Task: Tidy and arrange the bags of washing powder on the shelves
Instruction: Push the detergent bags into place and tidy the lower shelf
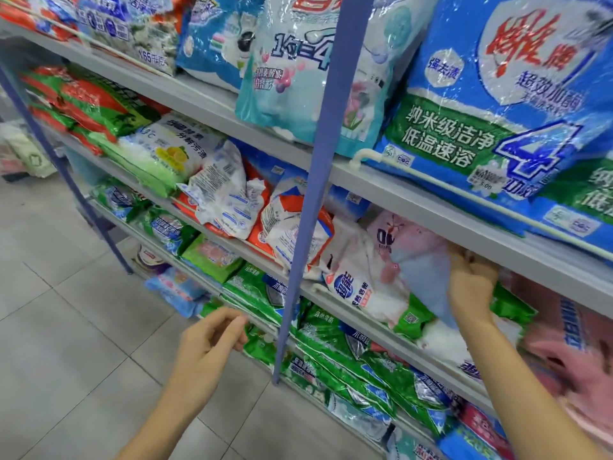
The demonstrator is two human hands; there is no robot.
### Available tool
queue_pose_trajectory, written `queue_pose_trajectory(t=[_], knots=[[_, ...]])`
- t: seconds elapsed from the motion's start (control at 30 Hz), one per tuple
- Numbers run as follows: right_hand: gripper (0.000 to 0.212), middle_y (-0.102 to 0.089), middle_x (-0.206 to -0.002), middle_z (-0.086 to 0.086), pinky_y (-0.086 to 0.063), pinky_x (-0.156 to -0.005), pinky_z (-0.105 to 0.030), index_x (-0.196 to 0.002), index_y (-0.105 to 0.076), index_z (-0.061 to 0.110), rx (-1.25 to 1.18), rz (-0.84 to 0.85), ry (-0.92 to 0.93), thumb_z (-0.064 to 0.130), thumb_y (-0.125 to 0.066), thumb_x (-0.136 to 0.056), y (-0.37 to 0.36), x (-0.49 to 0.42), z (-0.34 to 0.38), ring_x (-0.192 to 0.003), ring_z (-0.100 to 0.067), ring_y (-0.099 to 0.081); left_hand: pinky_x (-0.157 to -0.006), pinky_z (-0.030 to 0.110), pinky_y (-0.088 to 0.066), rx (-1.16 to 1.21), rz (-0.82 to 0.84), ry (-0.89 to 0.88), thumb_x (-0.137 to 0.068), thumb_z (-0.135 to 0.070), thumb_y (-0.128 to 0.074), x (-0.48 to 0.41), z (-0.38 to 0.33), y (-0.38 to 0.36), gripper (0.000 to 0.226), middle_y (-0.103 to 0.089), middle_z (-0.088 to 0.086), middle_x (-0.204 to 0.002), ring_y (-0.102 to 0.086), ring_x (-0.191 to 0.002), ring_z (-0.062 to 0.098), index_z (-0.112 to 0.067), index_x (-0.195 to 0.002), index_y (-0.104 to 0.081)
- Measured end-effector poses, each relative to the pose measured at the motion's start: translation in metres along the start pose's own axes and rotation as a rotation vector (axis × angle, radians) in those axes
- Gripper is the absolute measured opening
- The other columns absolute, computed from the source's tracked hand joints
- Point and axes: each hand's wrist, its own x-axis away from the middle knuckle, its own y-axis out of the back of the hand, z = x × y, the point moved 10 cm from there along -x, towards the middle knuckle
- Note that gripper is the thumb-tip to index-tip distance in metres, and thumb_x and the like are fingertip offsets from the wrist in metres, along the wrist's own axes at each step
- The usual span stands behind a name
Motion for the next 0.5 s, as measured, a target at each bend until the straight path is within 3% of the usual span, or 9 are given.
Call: queue_pose_trajectory(t=[0.13,0.23,0.3,0.33,0.37,0.43,0.5], knots=[[0.042,-0.032,-0.041,0.018,-0.017,-0.044,-0.011,-0.054,-0.029,0.025,-0.020,0.011,0.188,0.012,-0.052,-0.087,0.020,0.023,0.019,-0.043,0.004,-0.024,-0.062,0.017,-0.050,-0.059,0.199,-0.033,-0.091,-0.007,-0.057,-0.011,-0.007,-0.061,0.018,-0.068,-0.002,-0.072,-0.062,-0.067,0.006,-0.021,-0.085,-0.066],[0.045,-0.043,-0.055,0.020,-0.029,-0.054,-0.017,-0.053,-0.052,0.030,-0.098,0.054,0.208,0.008,-0.047,-0.092,0.040,0.037,0.023,-0.056,0.003,-0.035,-0.070,0.011,-0.047,-0.054,0.329,-0.048,-0.090,-0.022,-0.061,-0.021,-0.021,-0.110,0.014,-0.067,-0.007,-0.094,-0.061,-0.085,0.001,-0.029,-0.102,-0.061],[0.041,-0.061,-0.070,0.003,-0.043,-0.065,-0.025,-0.067,-0.067,0.023,-0.157,0.127,0.174,-0.001,-0.045,-0.092,0.051,0.047,0.024,-0.070,-0.013,-0.053,-0.077,0.010,-0.046,-0.018,0.437,-0.023,-0.084,-0.041,-0.063,-0.024,-0.030,-0.142,0.039,-0.061,-0.013,-0.113,-0.058,-0.095,-0.007,-0.035,-0.121,-0.052],[0.042,-0.065,-0.071,0.002,-0.047,-0.066,-0.025,-0.068,-0.069,0.019,-0.178,0.144,0.131,-0.007,-0.043,-0.089,0.057,0.052,0.023,-0.070,-0.016,-0.057,-0.078,0.008,-0.045,0.014,0.505,0.009,-0.078,-0.052,-0.065,-0.021,-0.033,-0.157,0.053,-0.058,-0.021,-0.117,-0.056,-0.098,-0.013,-0.040,-0.125,-0.045],[0.047,-0.065,-0.066,0.006,-0.047,-0.062,-0.024,-0.063,-0.068,0.018,-0.218,0.138,0.079,-0.011,-0.039,-0.087,0.066,0.057,0.023,-0.064,-0.015,-0.056,-0.076,0.005,-0.045,0.075,0.564,0.043,-0.070,-0.062,-0.069,-0.017,-0.036,-0.171,0.062,-0.058,-0.028,-0.114,-0.056,-0.097,-0.017,-0.045,-0.123,-0.041],[0.059,-0.062,-0.055,0.013,-0.047,-0.053,-0.018,-0.050,-0.065,0.020,-0.297,0.071,-0.027,-0.010,-0.034,-0.090,0.090,0.064,0.020,-0.052,-0.007,-0.055,-0.070,0.005,-0.047,0.222,0.628,0.099,-0.045,-0.078,-0.073,-0.006,-0.040,-0.190,0.084,-0.067,-0.029,-0.099,-0.060,-0.090,-0.017,-0.037,-0.112,-0.046],[0.065,-0.065,-0.054,0.014,-0.048,-0.050,-0.011,-0.048,-0.070,0.026,-0.421,0.000,-0.143,0.006,-0.034,-0.098,0.115,0.070,0.016,-0.051,0.005,-0.059,-0.087,0.020,-0.051,0.345,0.661,0.187,-0.027,-0.081,-0.075,0.005,-0.040,-0.213,0.109,-0.069,-0.016,-0.106,-0.064,-0.100,-0.002,-0.025,-0.117,-0.050]])
